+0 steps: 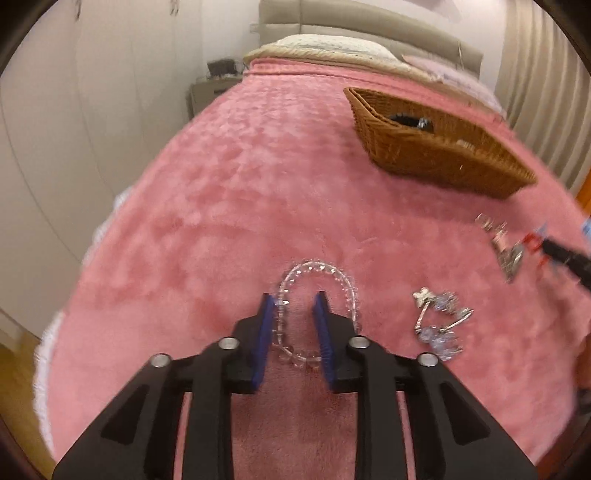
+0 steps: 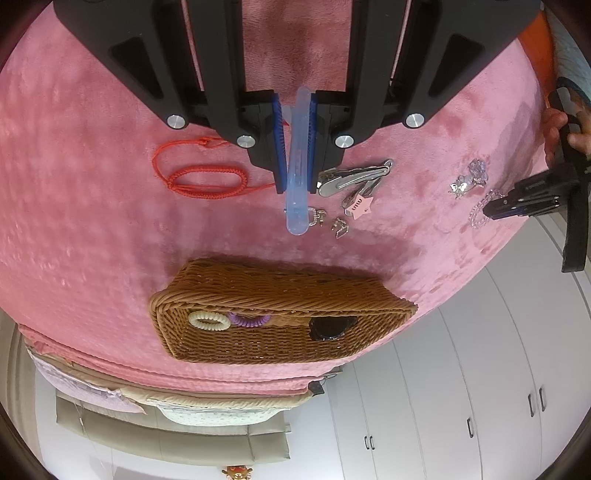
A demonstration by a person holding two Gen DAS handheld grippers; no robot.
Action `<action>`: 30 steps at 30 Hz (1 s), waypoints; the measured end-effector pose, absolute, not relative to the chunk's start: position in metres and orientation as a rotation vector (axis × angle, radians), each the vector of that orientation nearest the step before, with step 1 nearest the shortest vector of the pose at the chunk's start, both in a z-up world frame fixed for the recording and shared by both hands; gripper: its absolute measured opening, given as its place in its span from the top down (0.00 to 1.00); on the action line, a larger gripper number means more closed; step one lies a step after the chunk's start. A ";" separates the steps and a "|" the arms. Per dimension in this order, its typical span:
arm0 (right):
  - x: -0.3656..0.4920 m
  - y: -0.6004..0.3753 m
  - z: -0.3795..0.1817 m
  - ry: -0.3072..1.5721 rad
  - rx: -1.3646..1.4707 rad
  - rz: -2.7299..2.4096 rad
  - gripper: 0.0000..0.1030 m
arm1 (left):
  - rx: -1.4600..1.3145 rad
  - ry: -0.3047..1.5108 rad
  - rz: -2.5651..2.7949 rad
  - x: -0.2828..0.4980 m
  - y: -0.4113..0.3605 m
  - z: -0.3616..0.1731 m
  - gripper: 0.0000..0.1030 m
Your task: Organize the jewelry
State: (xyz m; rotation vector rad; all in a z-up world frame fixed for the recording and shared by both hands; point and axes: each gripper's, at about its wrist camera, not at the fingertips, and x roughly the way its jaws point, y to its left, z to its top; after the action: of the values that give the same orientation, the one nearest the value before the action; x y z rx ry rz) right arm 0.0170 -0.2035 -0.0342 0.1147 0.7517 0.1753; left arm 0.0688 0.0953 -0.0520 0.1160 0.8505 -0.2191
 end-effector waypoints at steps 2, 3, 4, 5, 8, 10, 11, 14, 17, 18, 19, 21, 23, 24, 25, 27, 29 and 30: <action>0.016 -0.203 -0.033 0.744 0.111 0.176 0.91 | 0.152 0.831 -0.197 0.067 0.090 -0.051 0.94; 0.015 -0.203 -0.032 0.738 0.111 0.176 0.91 | 0.150 0.824 -0.194 0.066 0.091 -0.050 0.94; 0.014 -0.203 -0.032 0.734 0.112 0.175 0.91 | 0.133 0.811 -0.204 0.064 0.092 -0.047 0.94; 0.014 -0.203 -0.031 0.728 0.115 0.174 0.91 | 0.111 0.797 -0.220 0.063 0.093 -0.043 0.94; 0.009 -0.207 -0.025 0.695 0.129 0.176 0.91 | 0.065 0.738 -0.265 0.056 0.094 -0.026 0.95; 0.007 -0.209 -0.020 0.673 0.138 0.180 0.91 | 0.038 0.690 -0.318 0.049 0.090 -0.010 0.94; 0.006 -0.210 -0.018 0.666 0.140 0.179 0.91 | 0.031 0.665 -0.342 0.045 0.086 -0.001 0.94; 0.005 -0.214 -0.011 0.652 0.154 0.176 0.91 | 0.032 0.591 -0.394 0.039 0.072 0.026 0.95; 0.005 -0.218 0.001 0.629 0.154 0.160 0.91 | 0.017 0.541 -0.445 0.039 0.060 0.049 0.95; 0.006 -0.220 0.008 0.616 0.153 0.154 0.91 | 0.010 0.518 -0.470 0.041 0.053 0.060 0.94; 0.007 -0.221 0.013 0.606 0.151 0.148 0.91 | 0.007 0.497 -0.485 0.043 0.048 0.068 0.94; 0.012 -0.225 0.024 0.585 0.153 0.135 0.91 | 0.002 0.463 -0.507 0.049 0.036 0.082 0.94; 0.020 -0.231 0.037 0.562 0.154 0.124 0.91 | -0.011 0.435 -0.528 0.056 0.023 0.092 0.94; 0.026 -0.234 0.045 0.547 0.155 0.117 0.91 | -0.019 0.418 -0.539 0.062 0.014 0.099 0.94; 0.031 -0.238 0.050 0.537 0.156 0.114 0.91 | -0.026 0.407 -0.550 0.067 0.007 0.102 0.94; 0.042 -0.244 0.061 0.517 0.164 0.114 0.91 | -0.036 0.390 -0.573 0.078 -0.006 0.106 0.94; 0.058 -0.250 0.070 0.502 0.179 0.119 0.91 | -0.048 0.384 -0.588 0.094 -0.021 0.108 0.94; 0.069 -0.253 0.074 0.501 0.192 0.128 0.91 | -0.058 0.390 -0.598 0.101 -0.025 0.109 0.94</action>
State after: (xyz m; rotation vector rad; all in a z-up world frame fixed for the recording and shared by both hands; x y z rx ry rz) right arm 0.0689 -0.2533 0.0737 0.1921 0.5006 0.1280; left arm 0.1007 -0.0255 0.1092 -0.0582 0.3898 -0.5982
